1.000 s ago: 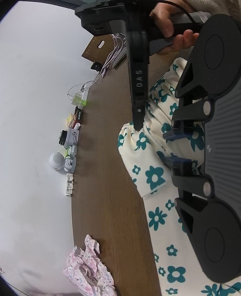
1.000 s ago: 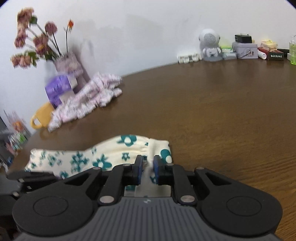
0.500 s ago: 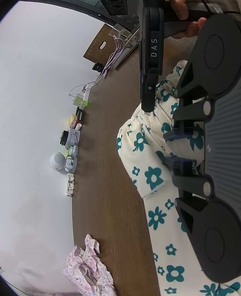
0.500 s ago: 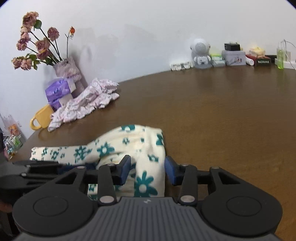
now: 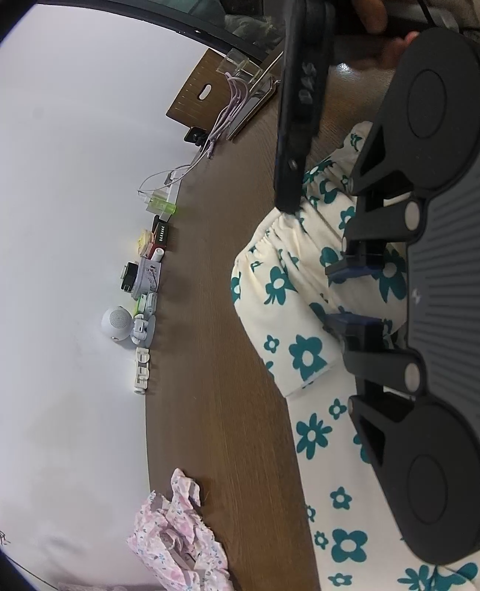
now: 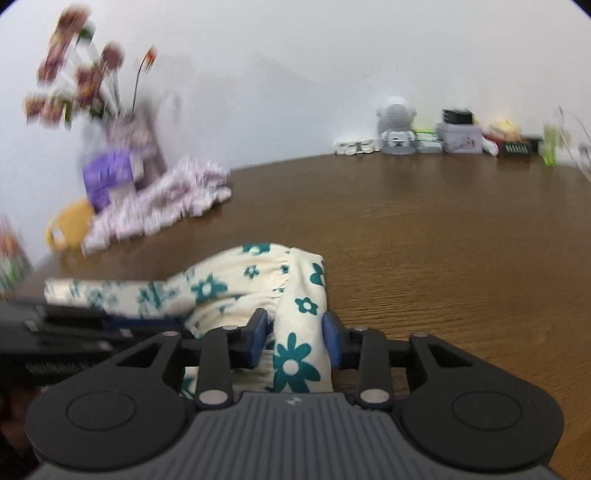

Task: Fold clothes

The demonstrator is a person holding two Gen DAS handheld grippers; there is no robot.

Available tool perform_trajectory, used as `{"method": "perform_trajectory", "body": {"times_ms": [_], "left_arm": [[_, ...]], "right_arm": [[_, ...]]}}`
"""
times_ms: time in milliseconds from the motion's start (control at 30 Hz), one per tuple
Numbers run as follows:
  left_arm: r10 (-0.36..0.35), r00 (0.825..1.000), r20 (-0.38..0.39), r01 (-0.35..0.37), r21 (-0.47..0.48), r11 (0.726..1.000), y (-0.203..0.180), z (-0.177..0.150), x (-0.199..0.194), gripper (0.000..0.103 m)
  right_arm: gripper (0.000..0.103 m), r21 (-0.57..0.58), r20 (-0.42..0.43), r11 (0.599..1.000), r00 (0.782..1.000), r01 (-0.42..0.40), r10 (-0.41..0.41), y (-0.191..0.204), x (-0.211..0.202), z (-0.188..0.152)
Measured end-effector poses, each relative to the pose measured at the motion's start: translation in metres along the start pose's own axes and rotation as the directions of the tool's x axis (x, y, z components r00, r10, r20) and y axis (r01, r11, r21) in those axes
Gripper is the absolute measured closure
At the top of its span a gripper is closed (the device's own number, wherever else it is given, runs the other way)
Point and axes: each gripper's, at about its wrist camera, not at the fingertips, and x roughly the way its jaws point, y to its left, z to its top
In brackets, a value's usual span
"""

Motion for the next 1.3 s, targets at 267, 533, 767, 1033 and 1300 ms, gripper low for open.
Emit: {"method": "perform_trajectory", "body": {"times_ms": [267, 533, 767, 1033, 1300], "left_arm": [[-0.001, 1.0, 0.0, 0.001, -0.005, 1.0, 0.0, 0.0, 0.0, 0.084], [0.001, 1.0, -0.002, -0.001, 0.001, 1.0, 0.001, 0.001, 0.001, 0.084], [0.001, 1.0, -0.001, -0.001, 0.006, 1.0, 0.001, 0.0, 0.001, 0.084], [0.003, 1.0, 0.0, -0.003, 0.012, 1.0, 0.0, -0.001, 0.0, 0.084], [0.009, 1.0, 0.002, -0.009, 0.018, 1.0, -0.001, -0.001, 0.0, 0.084]], "right_arm": [[0.085, 0.066, 0.015, 0.998, 1.0, 0.003, -0.004, -0.003, -0.008, -0.005], [0.087, -0.037, -0.007, 0.998, 0.998, 0.06, -0.06, 0.013, 0.0, -0.013], [0.068, -0.02, 0.052, 0.999, 0.998, 0.049, -0.048, 0.009, -0.017, -0.009], [0.07, 0.085, -0.008, 0.996, 1.0, 0.012, -0.012, -0.005, -0.025, -0.02], [0.086, -0.033, -0.028, 0.998, 0.998, 0.06, -0.061, 0.014, -0.017, -0.029]]}}
